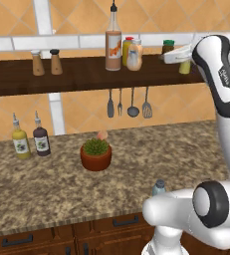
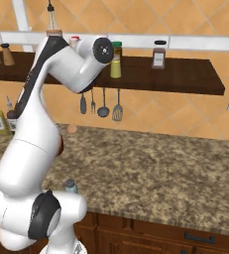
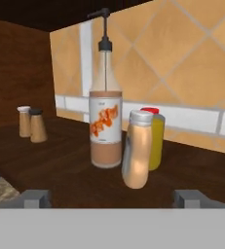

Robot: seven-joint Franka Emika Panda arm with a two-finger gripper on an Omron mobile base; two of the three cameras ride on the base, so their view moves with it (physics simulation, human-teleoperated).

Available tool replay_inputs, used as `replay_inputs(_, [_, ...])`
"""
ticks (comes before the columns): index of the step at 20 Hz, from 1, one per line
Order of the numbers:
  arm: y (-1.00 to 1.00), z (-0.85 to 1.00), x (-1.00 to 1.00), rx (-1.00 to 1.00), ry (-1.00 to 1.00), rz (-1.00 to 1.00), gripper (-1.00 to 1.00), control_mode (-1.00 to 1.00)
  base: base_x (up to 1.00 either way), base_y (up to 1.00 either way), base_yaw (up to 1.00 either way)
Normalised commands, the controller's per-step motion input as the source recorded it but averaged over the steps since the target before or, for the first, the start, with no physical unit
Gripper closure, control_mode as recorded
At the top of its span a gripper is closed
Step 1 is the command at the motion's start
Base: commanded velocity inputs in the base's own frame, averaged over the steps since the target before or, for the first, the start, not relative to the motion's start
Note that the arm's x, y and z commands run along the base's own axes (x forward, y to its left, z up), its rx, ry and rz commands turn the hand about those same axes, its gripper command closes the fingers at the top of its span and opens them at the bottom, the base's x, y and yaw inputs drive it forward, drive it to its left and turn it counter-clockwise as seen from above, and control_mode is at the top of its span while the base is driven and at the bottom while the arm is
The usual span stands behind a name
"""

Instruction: Put the shaker and condiment bottle from the counter next to their counterparts in the cabinet.

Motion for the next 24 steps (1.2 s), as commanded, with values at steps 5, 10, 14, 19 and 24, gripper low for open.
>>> replay_inputs(5, [-0.19, 0.00, -0.65, 0.04, -0.05, 0.00, -1.00, -1.00, 0.00, 0.00, 0.00])
replay_inputs(10, [-0.25, 0.00, -0.87, 0.09, -0.01, 0.00, -1.00, -1.00, 0.00, 0.00, 0.00])
replay_inputs(14, [-0.35, 0.00, -1.00, 0.10, -0.01, 0.00, -1.00, -1.00, 0.00, 0.00, 0.00])
replay_inputs(19, [-0.30, -0.08, -1.00, 0.06, -0.04, 0.00, -1.00, -1.00, 0.00, 0.00, 0.00])
replay_inputs(24, [-0.12, -0.41, -0.99, 0.01, -0.01, 0.00, -1.00, -1.00, 0.00, 0.00, 0.00])
